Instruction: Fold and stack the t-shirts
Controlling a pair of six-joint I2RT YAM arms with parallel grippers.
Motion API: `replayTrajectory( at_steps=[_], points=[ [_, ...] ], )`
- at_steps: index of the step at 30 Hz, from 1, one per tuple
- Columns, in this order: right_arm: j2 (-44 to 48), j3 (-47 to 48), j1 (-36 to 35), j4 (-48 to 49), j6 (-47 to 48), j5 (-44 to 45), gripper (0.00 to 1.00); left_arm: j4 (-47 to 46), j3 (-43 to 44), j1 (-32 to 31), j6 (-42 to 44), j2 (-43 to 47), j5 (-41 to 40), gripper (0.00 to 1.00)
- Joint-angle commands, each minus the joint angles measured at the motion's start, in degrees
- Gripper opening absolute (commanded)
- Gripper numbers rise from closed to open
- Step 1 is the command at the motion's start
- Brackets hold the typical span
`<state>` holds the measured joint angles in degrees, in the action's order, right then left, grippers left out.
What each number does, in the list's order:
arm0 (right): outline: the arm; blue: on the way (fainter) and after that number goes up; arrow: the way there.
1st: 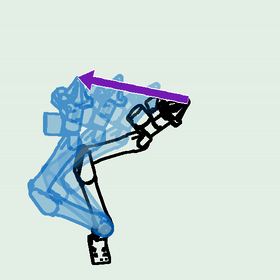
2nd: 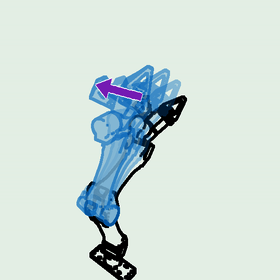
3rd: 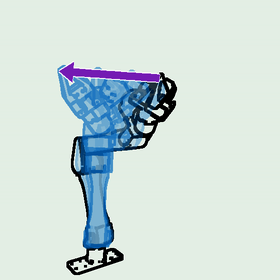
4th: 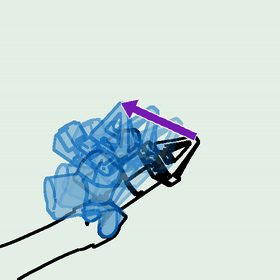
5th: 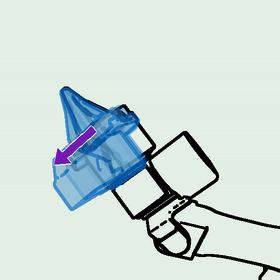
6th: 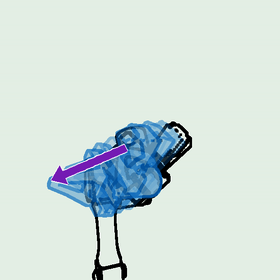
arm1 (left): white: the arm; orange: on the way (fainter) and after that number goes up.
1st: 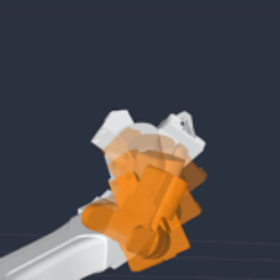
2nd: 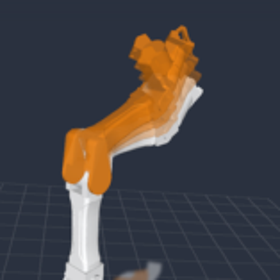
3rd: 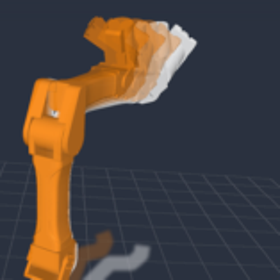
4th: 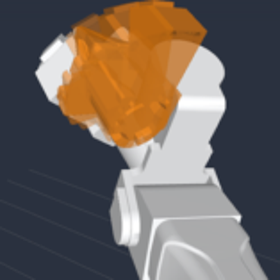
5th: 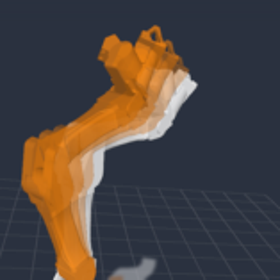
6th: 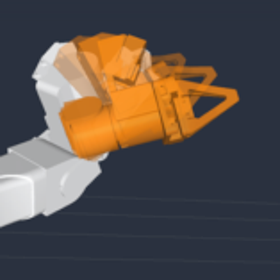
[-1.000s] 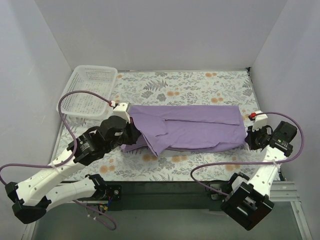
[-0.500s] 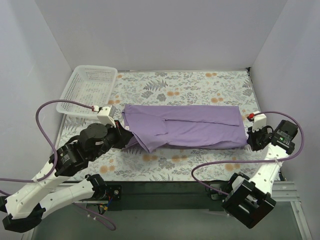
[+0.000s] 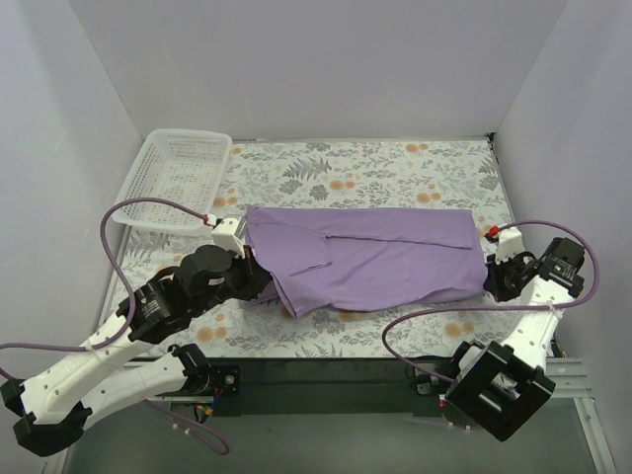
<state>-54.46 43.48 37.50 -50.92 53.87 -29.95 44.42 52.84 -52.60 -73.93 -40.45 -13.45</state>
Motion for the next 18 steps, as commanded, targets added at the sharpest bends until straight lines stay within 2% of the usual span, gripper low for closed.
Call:
replayTrajectory(
  at_steps=[1,8,13,18],
  points=[
    [-3.0,-0.6,0.1,2.0,-1.7,-0.6,0.01,-3.0,-0.6,0.3,-0.3,-1.3,-1.2,0.0],
    [-10.3,0.9,0.2,8.7,-6.7,-2.1,0.01,-5.7,1.3,0.4,-1.3,-4.2,-9.9,0.0],
    [-15.0,2.2,0.2,11.6,-9.2,-3.9,0.01,-9.4,1.7,0.9,-0.7,-8.8,-10.7,0.0],
    [-18.3,2.7,0.2,15.8,-12.0,-5.2,0.01,-11.6,2.6,4.4,0.6,-11.8,-10.2,0.0]
  ],
)
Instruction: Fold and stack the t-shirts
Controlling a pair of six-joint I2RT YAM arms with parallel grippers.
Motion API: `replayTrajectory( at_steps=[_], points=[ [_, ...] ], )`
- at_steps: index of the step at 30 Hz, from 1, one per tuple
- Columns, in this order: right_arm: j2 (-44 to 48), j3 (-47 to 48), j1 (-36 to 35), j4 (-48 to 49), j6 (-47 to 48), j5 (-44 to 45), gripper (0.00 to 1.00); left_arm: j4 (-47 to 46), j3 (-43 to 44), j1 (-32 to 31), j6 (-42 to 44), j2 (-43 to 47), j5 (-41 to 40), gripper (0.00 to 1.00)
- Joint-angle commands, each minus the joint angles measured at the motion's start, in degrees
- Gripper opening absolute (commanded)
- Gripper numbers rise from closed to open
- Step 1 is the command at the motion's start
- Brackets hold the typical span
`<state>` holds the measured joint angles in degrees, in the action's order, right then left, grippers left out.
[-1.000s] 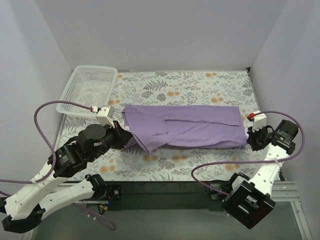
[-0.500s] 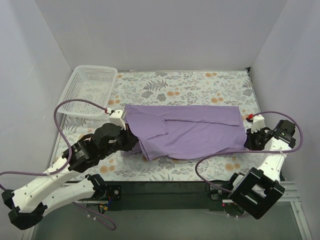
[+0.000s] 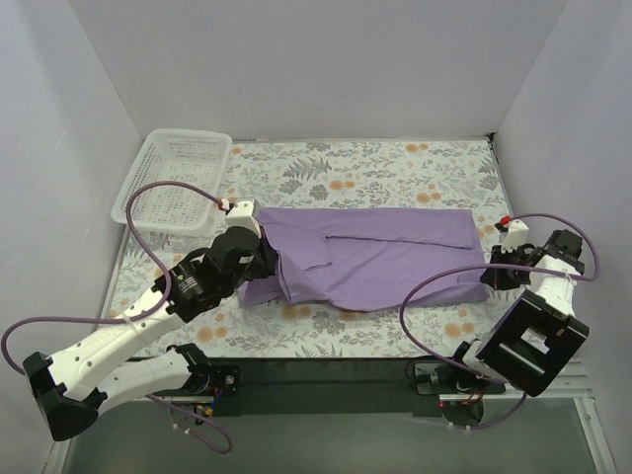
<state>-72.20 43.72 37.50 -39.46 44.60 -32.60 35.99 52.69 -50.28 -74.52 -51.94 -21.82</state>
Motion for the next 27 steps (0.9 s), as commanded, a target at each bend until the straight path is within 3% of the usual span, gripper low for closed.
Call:
replayTrajectory(
  at_steps=[1,9,27],
  points=[
    [-0.7,2.3,0.1,5.4,-3.4,-2.6,0.01,-3.6,2.9,3.0,1.6,-1.2,-1.3,0.0],
    [-3.0,0.9,0.2,11.0,-6.1,-3.1,0.01,-9.0,2.9,14.5,5.0,-5.6,9.2,0.0],
    [-7.0,0.6,0.1,20.1,-10.9,-3.5,0.01,-10.1,6.1,19.5,7.9,-11.2,14.8,0.0]
  ],
)
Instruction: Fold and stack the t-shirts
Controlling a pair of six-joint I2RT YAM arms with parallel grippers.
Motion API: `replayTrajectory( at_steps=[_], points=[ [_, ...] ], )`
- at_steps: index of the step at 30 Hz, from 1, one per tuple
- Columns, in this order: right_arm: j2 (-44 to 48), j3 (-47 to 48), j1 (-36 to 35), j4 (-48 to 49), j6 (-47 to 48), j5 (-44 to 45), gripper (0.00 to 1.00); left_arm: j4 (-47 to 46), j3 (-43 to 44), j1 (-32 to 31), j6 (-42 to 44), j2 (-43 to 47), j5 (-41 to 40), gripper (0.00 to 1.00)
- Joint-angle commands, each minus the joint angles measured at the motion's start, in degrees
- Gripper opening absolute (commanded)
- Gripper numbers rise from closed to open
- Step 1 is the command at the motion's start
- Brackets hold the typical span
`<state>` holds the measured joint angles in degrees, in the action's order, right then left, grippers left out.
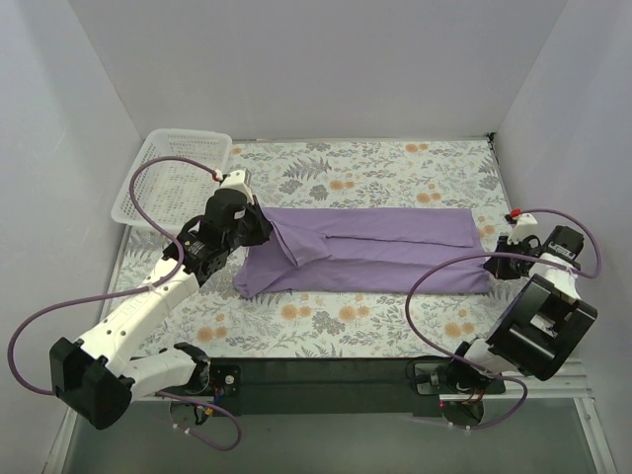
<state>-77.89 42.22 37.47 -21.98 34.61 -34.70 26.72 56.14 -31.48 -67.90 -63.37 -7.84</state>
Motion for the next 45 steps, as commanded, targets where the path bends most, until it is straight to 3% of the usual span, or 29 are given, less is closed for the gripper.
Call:
replayTrajectory(
  at_steps=[1,33,34,38,41,45],
  points=[
    [-2.1,2.3,0.1,3.2,-1.1,-1.7,0.01,-0.8,2.8,0.8,1.4,0.1,0.9,0.0],
    [-11.6,9.1,-3.4,7.3,-6.8,-1.3,0.02,0.6,6.0,3.0,2.8,-6.4,3.0,0.0],
    [-11.7,9.2,-3.5,7.3,-6.9,-1.2,0.05,0.6,6.4,3.0,3.0,-6.8,3.1,0.0],
    [-11.2,9.6,-3.5,7.3,-7.8,-0.3,0.6,0.7,8.1,3.1,4.1,-9.0,3.8,0.0],
    [-8.9,9.4,-3.5,7.4,-8.9,-0.5,0.73,1.0,10.4,3.3,5.4,-11.0,4.1,0.0],
    [-3.4,8.0,-3.5,7.2,-11.2,-4.9,0.77,2.1,13.7,3.4,7.3,-14.4,4.3,0.0]
  ],
)
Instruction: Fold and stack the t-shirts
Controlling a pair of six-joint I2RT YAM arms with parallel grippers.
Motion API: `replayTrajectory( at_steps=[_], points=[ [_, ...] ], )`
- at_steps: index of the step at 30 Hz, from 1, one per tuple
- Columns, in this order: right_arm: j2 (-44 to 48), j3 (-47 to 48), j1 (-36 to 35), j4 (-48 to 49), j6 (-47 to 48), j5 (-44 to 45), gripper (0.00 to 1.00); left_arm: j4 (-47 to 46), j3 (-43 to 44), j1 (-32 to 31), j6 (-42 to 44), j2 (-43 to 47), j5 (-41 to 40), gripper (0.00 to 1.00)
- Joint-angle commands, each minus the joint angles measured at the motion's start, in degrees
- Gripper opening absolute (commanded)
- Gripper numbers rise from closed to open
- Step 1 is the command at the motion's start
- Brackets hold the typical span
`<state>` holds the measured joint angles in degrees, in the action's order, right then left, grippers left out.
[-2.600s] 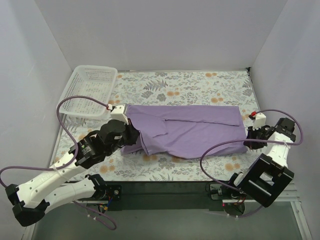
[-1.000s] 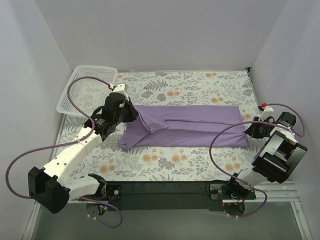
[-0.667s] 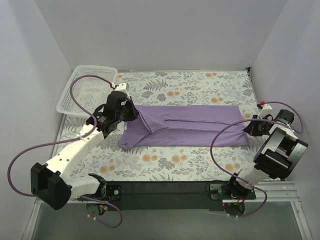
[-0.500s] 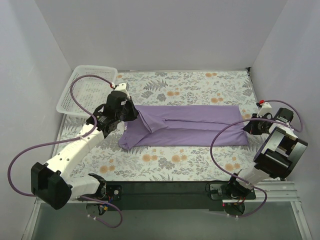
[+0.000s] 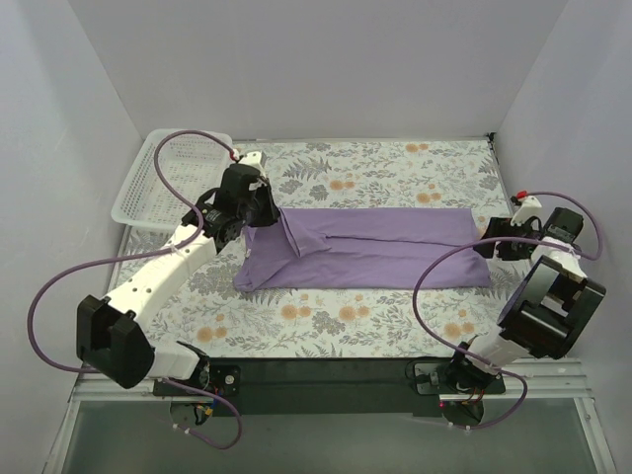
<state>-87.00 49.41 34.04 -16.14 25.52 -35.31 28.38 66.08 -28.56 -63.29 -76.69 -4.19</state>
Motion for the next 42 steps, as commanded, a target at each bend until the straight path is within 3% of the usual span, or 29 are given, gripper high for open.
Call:
replayTrajectory(
  at_steps=[1,11,23,42],
  points=[
    [6.7,-0.1,-0.1,1.4,-2.6,-5.4,0.77,0.7,4.5,0.6,3.2,-1.9,0.6,0.0],
    [14.0,-4.9,0.0,1.3,-4.0,-9.7,0.82,1.1,10.8,1.0,9.0,-12.0,2.1,0.0],
    [13.3,-5.6,0.1,1.0,-3.6,-11.2,0.83,-0.3,15.2,1.0,14.9,-17.6,3.4,0.0],
    [12.6,-5.6,0.1,-0.4,-2.6,-13.3,0.83,2.9,22.1,1.2,15.3,-28.2,-1.3,0.01]
  ],
)
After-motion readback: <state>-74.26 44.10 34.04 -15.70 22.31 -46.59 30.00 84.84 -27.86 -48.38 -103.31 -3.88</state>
